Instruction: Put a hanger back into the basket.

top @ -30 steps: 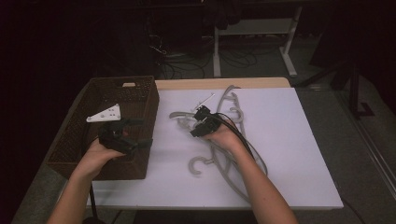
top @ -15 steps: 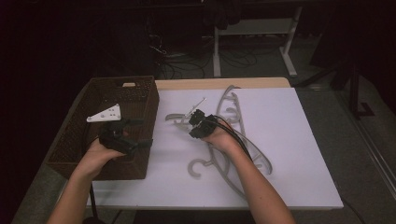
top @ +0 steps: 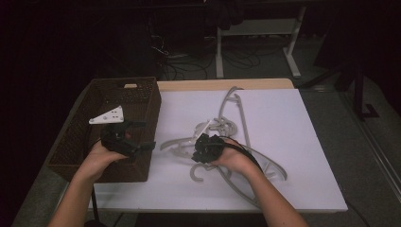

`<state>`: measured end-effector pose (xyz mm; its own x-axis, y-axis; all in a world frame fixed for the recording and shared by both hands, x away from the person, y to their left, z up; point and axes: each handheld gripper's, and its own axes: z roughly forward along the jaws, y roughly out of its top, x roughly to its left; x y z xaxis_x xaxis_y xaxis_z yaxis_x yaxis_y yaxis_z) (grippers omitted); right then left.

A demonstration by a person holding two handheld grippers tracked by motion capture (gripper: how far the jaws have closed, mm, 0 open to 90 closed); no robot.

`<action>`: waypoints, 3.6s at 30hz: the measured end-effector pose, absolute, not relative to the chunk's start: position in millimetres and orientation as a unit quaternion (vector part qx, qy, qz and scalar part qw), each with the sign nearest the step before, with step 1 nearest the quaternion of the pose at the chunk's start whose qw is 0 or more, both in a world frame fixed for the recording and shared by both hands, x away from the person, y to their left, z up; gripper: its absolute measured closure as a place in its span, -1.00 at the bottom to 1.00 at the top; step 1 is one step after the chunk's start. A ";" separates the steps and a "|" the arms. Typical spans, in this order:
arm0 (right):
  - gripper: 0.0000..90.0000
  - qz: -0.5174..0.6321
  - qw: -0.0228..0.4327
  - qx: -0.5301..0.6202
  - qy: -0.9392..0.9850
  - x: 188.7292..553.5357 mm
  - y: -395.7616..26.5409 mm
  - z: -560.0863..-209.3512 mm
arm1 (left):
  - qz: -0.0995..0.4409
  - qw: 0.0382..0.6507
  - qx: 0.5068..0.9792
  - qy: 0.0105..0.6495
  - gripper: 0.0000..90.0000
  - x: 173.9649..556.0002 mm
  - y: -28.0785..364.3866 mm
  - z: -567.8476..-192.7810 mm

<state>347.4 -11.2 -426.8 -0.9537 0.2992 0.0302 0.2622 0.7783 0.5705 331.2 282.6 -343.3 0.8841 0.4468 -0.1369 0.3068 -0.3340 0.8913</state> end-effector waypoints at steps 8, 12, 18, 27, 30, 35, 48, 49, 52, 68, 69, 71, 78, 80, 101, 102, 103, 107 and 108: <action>0.60 0.310 0.008 0.143 0.940 334.4 -20.6 -431.1 | 0.067 0.528 0.814 0.232 -0.98 331.0 282.3 -343.3; 0.48 0.330 0.006 0.173 0.928 334.1 -34.9 -420.4 | 0.067 0.529 0.813 0.232 -0.98 330.9 282.7 -343.3; 0.76 0.327 0.031 0.257 0.909 333.2 -81.9 -405.5 | 0.067 0.531 0.812 0.234 -0.98 330.5 283.6 -343.0; 0.98 0.301 0.074 0.367 0.877 315.9 -163.0 -398.3 | 0.067 0.528 0.813 0.234 -0.98 330.4 282.8 -343.1; 0.99 0.293 0.084 0.394 0.867 306.4 -185.0 -395.4 | 0.067 0.530 0.812 0.235 -0.98 330.0 283.1 -342.9; 0.99 0.273 0.089 0.428 0.857 296.4 -209.4 -398.6 | 0.068 0.527 0.814 0.234 -0.98 329.9 282.4 -342.9; 0.99 0.218 0.116 0.469 0.848 321.8 -224.7 -416.4 | 0.063 0.530 0.814 0.227 -0.98 321.6 267.6 -334.0; 0.99 0.217 0.117 0.470 0.848 326.4 -224.4 -416.8 | 0.061 0.530 0.815 0.226 -0.98 320.6 265.0 -333.2; 0.99 0.212 0.126 0.474 0.846 341.7 -222.7 -418.4 | 0.059 0.524 0.820 0.222 -0.98 317.2 256.1 -331.8; 0.68 0.291 0.119 0.481 0.819 366.6 -228.9 -414.0 | 0.059 0.473 0.847 0.236 -0.98 313.5 197.6 -352.4; 0.57 0.302 0.118 0.475 0.818 364.5 -229.6 -412.8 | 0.061 0.466 0.850 0.238 -0.98 315.9 192.5 -355.9; 0.39 0.323 0.117 0.468 0.814 360.7 -230.8 -410.6 | 0.076 0.444 0.860 0.239 -0.98 318.6 182.3 -358.7; -0.09 0.354 0.116 0.452 0.811 349.9 -229.1 -408.2 | 0.058 0.421 0.872 0.242 -0.98 334.1 147.7 -376.6; -0.22 0.356 0.117 0.444 0.814 347.1 -227.0 -408.5 | 0.049 0.408 0.879 0.242 -0.89 342.9 138.8 -384.5; -0.42 0.357 0.122 0.431 0.820 347.1 -221.0 -409.0 | 0.035 0.310 0.918 0.247 0.09 394.9 115.4 -447.1; -0.42 0.357 0.123 0.431 0.820 347.0 -221.1 -408.9 | 0.038 0.307 0.918 0.247 0.15 395.7 115.1 -446.8; -0.42 0.357 0.123 0.431 0.819 347.0 -221.2 -408.8 | 0.041 0.305 0.919 0.246 0.21 396.4 114.6 -446.4; -0.42 0.359 0.124 0.433 0.818 346.8 -221.0 -408.2 | 0.050 0.300 0.921 0.244 0.38 398.0 112.6 -446.3; -0.42 0.359 0.123 0.433 0.818 346.7 -220.8 -408.0 | 0.053 0.299 0.921 0.244 0.41 397.9 112.3 -446.3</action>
